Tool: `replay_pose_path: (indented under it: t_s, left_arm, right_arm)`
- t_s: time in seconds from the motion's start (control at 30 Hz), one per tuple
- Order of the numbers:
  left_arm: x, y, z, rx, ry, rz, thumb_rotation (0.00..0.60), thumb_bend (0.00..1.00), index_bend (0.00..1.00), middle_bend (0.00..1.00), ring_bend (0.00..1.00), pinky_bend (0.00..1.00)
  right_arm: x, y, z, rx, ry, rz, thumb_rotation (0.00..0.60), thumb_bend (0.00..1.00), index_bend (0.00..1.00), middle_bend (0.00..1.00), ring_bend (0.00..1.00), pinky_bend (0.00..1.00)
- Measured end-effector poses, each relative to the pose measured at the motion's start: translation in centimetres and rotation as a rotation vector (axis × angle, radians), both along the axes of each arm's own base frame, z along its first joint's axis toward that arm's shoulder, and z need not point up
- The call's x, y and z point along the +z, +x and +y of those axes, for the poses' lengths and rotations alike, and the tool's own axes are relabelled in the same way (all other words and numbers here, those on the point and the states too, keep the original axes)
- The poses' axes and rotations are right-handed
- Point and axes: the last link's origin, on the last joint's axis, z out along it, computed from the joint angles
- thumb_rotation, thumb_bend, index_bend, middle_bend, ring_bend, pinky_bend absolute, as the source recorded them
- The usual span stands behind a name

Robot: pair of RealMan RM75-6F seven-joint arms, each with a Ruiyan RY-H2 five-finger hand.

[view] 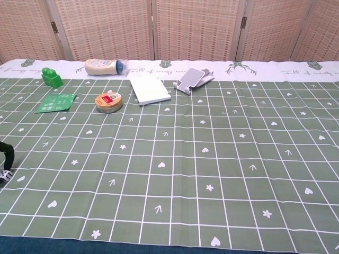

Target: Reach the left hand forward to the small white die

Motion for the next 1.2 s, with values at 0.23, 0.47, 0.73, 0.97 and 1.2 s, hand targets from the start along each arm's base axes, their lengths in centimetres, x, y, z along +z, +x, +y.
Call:
replay_pose_path:
  t_s: [0.23, 0.47, 0.73, 0.97, 1.2]
  left_arm:
    - [0.4, 0.8, 0.8, -0.031, 0.025, -0.035, 0.600, 0.39, 0.58, 0.93, 0.80, 0.88]
    - [1.7, 3.7, 2.5, -0.132, 0.104, -0.139, 0.600, 0.39, 0.51, 0.94, 0.80, 0.89]
    - [5.2, 7.9, 3.7, -0.338, 0.334, -0.373, 0.600, 0.39, 0.11, 0.94, 0.80, 0.88]
    - [5.8, 8.9, 3.2, -0.373, 0.357, -0.403, 0.600, 0.39, 0.08, 0.92, 0.79, 0.88]
    - [6.7, 8.0, 3.0, -0.325, 0.366, -0.355, 0.600, 0.39, 0.11, 0.79, 0.67, 0.83]
  right_arm:
    - [0.0, -0.1, -0.1, -0.001, -0.001, -0.001, 0.600, 0.26, 0.26, 0.29, 0.22, 0.26]
    - [-0.1, -0.1, -0.1, 0.002, -0.001, -0.004, 0.600, 0.26, 0.26, 0.29, 0.22, 0.26]
    - [0.0, -0.5, 0.1, -0.018, -0.010, -0.005, 0.600, 0.26, 0.26, 0.29, 0.22, 0.26]
    - [0.0, -0.5, -0.1, -0.015, -0.006, -0.005, 0.600, 0.26, 0.26, 0.29, 0.22, 0.26]
    - [0.0, -0.6, -0.2, -0.015, -0.004, -0.001, 0.600, 0.26, 0.26, 0.29, 0.22, 0.26]
